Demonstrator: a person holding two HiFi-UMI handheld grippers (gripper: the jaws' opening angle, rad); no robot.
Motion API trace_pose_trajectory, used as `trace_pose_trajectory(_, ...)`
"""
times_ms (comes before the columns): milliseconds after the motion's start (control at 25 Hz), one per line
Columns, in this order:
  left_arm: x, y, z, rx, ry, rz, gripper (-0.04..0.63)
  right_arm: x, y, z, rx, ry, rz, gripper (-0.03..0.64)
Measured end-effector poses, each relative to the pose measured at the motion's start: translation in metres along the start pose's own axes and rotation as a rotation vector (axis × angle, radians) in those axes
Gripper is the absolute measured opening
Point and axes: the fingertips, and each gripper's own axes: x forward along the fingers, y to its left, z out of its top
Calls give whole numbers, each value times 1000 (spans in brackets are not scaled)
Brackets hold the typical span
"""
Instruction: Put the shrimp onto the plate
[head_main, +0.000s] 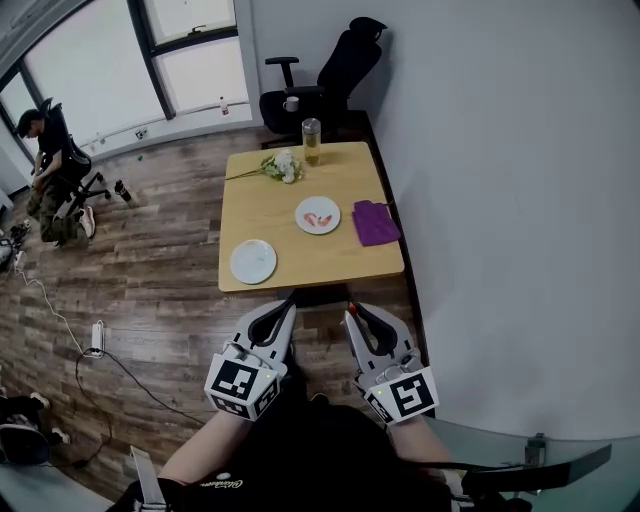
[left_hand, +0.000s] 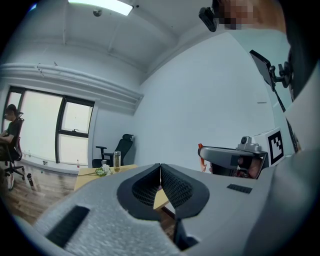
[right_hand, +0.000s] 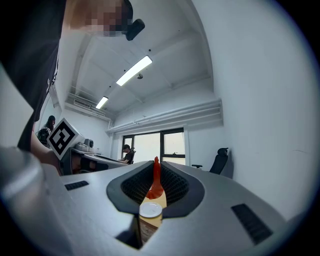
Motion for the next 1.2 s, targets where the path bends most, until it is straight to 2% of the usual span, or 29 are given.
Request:
trace_pose_trajectory(560,71,65,11,2,-8,-2,6,80,-47,-14,8,14,5,42)
trace_pose_trajectory(840,118,127,20,-2,21,-34,6,151,-75,-19,17,32,-24,41)
trace_pose_trajectory(1200,164,213,40,-4,11,-65,6,254,-92,-17,5,40,-39,43)
